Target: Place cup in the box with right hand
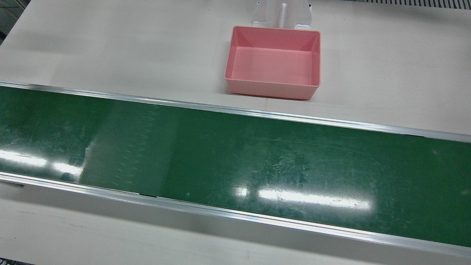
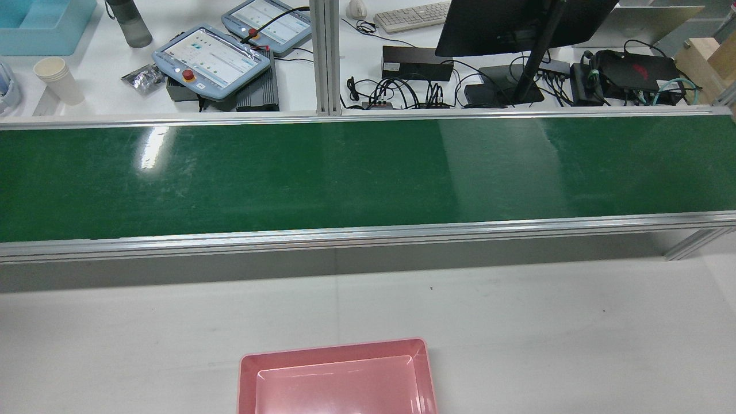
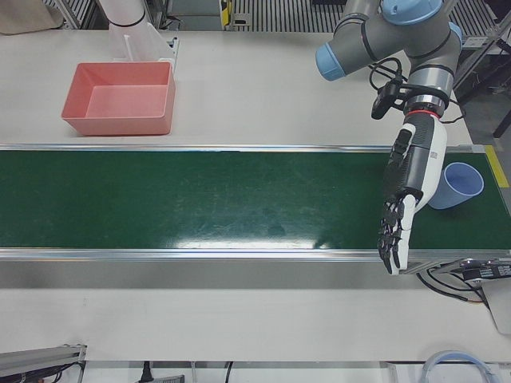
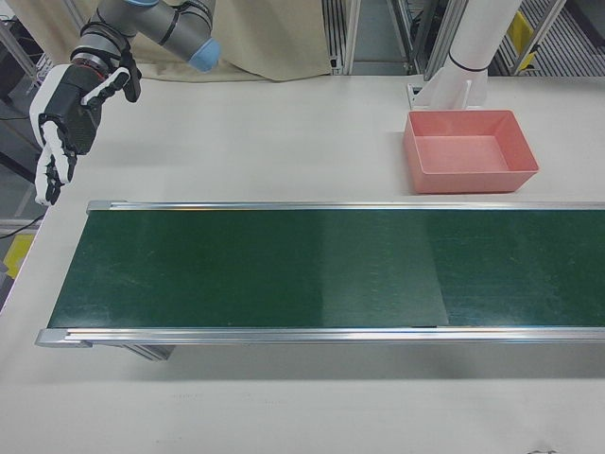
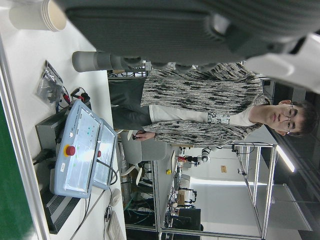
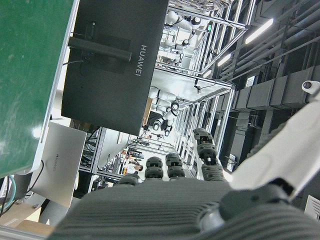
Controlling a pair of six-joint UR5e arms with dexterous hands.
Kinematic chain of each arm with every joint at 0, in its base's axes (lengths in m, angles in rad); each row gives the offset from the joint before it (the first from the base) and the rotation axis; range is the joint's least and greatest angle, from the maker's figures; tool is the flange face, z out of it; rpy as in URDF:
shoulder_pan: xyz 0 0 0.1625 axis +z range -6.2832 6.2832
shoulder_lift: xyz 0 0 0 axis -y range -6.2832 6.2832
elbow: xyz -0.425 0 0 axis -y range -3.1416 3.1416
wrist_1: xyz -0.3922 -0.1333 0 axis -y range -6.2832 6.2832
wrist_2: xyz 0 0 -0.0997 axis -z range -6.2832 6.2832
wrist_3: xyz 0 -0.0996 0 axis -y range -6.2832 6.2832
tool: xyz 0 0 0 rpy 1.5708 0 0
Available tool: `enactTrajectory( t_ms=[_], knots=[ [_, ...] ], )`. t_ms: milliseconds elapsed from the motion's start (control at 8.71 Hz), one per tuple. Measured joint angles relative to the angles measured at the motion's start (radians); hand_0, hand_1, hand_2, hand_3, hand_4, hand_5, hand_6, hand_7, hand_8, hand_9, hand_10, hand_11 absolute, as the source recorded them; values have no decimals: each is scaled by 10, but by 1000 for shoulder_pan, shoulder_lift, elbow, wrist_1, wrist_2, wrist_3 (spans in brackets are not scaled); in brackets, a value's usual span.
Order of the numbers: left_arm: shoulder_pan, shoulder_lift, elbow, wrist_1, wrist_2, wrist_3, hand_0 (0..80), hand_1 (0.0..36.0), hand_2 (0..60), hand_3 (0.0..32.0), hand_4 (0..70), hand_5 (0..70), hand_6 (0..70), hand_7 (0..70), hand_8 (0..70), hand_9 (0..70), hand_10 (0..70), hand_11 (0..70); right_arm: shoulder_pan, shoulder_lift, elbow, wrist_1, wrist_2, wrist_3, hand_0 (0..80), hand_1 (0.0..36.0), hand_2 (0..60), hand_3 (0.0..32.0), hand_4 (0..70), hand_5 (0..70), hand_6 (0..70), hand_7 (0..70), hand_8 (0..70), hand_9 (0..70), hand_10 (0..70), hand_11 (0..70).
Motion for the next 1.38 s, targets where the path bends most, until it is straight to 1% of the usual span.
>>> enactTrajectory(
  t_ms=[230, 344, 459, 574, 689, 803, 918, 1033, 1148, 1262, 1377],
  knots=[
    [0, 0, 0, 0, 0, 0, 0, 0, 0, 0, 0, 0, 0, 0, 0, 0, 0, 0, 0, -1, -1, 0, 1, -1, 300, 37, 0, 0, 0, 18, 39, 139, 44, 96, 0, 0],
    [0, 0, 0, 0, 0, 0, 0, 0, 0, 0, 0, 0, 0, 0, 0, 0, 0, 0, 0, -2, -1, 0, 1, -1, 303, 38, 0, 0, 0, 17, 42, 154, 43, 99, 0, 0],
    [0, 0, 0, 0, 0, 0, 0, 0, 0, 0, 0, 0, 0, 0, 0, 0, 0, 0, -2, 0, 0, -3, 2, -4, 310, 41, 0, 0, 0, 15, 46, 185, 41, 104, 0, 0],
    [0, 0, 0, 0, 0, 0, 0, 0, 0, 0, 0, 0, 0, 0, 0, 0, 0, 0, -9, 7, 3, -33, 7, -21, 305, 37, 0, 0, 0, 14, 43, 170, 37, 94, 0, 0],
    [0, 0, 0, 0, 0, 0, 0, 0, 0, 0, 0, 0, 0, 0, 0, 0, 0, 0, -15, 24, 7, -79, 12, -49, 305, 34, 0, 0, 0, 12, 44, 177, 37, 92, 0, 0],
    [0, 0, 0, 0, 0, 0, 0, 0, 0, 0, 0, 0, 0, 0, 0, 0, 0, 0, -20, 47, 10, -117, 17, -72, 307, 34, 0, 0, 8, 10, 48, 201, 37, 97, 0, 0],
    [0, 0, 0, 0, 0, 0, 0, 0, 0, 0, 0, 0, 0, 0, 0, 0, 0, 0, -25, 80, 12, -150, 20, -91, 310, 32, 0, 0, 33, 9, 52, 223, 39, 102, 0, 0],
    [0, -1, 0, 0, 0, 0, 0, 0, 0, 0, 0, 0, 0, 0, 0, 0, 0, 0, -33, 127, 13, -191, 22, -103, 307, 32, 0, 0, 28, 10, 52, 219, 39, 100, 0, 0],
    [0, -1, 1, 0, 0, 0, 0, 0, 0, 0, 0, 0, 0, 0, 0, 0, 0, 0, -56, 190, 15, -242, 33, -109, 307, 31, 0, 0, 39, 8, 51, 220, 35, 95, 0, 0],
    [0, -1, 1, 0, 0, 0, 0, 0, 0, 0, 0, 0, 0, 0, 0, 0, 0, 0, -103, 249, 30, -298, 65, -111, 302, 30, 0, 0, 47, 7, 51, 225, 34, 96, 0, 0],
    [0, -1, 1, 0, 0, 0, 0, 0, 0, 0, 0, 0, 0, 0, 0, 0, 0, 0, -180, 301, 58, -354, 132, -112, 310, 32, 0, 0, 52, 5, 51, 228, 30, 94, 0, 0]
  ],
)
